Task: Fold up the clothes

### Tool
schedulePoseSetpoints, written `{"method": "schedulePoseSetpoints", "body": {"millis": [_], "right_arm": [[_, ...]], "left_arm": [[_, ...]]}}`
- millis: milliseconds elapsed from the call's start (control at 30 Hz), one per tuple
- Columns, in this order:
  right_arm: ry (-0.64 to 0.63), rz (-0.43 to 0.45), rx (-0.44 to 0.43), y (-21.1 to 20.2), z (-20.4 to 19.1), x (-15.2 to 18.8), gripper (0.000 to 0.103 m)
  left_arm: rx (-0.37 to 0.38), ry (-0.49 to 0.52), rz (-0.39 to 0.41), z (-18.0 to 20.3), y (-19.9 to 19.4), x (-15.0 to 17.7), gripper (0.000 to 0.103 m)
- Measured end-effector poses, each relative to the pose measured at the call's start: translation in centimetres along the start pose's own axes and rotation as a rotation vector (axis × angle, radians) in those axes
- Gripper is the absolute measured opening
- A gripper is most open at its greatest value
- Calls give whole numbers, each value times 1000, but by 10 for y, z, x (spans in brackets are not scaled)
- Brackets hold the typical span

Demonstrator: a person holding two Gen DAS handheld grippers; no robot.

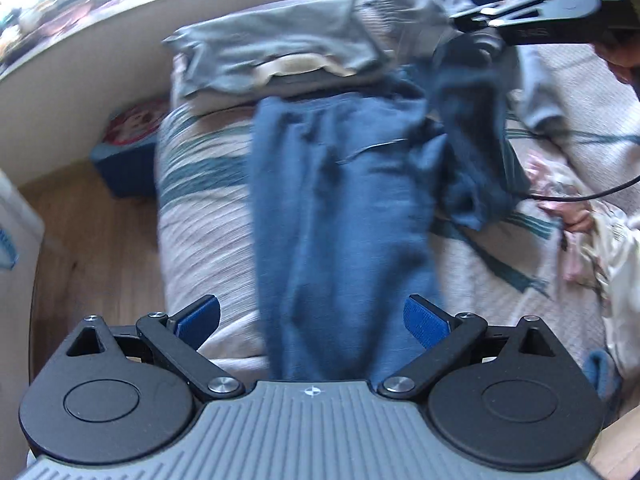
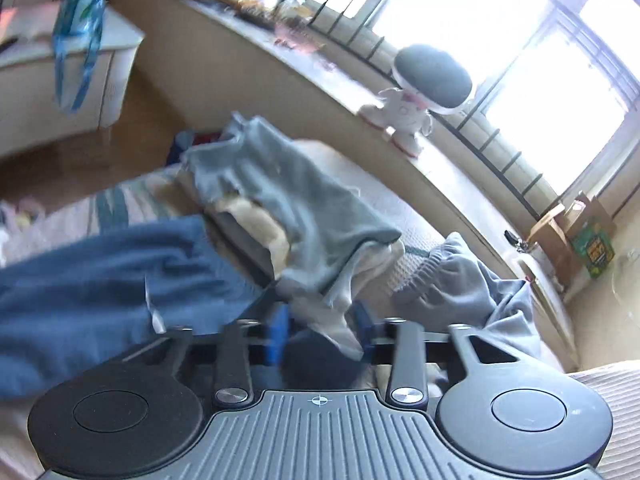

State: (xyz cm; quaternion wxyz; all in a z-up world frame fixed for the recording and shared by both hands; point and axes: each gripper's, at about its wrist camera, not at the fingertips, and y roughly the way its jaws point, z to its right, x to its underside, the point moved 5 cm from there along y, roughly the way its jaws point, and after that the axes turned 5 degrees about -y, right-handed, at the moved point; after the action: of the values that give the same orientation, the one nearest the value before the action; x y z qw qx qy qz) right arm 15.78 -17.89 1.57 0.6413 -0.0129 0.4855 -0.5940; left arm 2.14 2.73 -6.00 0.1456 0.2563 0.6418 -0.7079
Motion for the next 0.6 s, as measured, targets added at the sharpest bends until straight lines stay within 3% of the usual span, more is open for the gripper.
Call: {"method": "schedulePoseSetpoints", "body": {"millis": [233, 367, 467, 600], "right_arm": [[61, -119, -163, -22, -20, 72, 51], [60, -194, -265, -26, -47, 110, 51], [72, -200, -289, -19, -55, 126, 51], [103, -243, -319, -2, -55, 143, 49]], "left_arm": [[64, 55, 7, 16, 10, -9, 99], [168, 153, 65, 55, 15, -21, 99], [268, 257, 93, 97, 25, -29, 99], [279, 304, 55, 139, 60, -34, 85]]}}
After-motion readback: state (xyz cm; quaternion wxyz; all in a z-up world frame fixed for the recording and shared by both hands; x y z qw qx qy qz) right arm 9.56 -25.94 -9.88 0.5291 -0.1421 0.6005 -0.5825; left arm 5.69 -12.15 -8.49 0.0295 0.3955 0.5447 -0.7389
